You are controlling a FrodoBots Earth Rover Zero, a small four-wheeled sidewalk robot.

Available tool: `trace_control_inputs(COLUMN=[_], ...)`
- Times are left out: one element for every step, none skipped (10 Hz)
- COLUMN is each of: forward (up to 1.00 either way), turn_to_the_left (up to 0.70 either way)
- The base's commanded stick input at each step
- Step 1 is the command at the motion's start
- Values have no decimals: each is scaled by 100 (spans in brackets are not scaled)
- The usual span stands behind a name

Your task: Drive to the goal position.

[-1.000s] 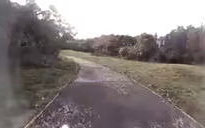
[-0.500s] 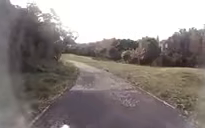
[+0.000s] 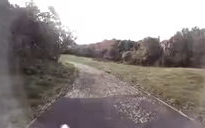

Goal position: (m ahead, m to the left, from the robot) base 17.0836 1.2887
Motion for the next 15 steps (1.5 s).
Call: trace_control_inputs(forward=[70, 70, 70, 70, 70, 70, 70, 70, 70, 70, 70, 70, 70, 70, 70], turn_to_the_left=[0, 0, 0, 0, 0, 0, 0, 0, 2, 15, 25, 34, 32, 18, 0])
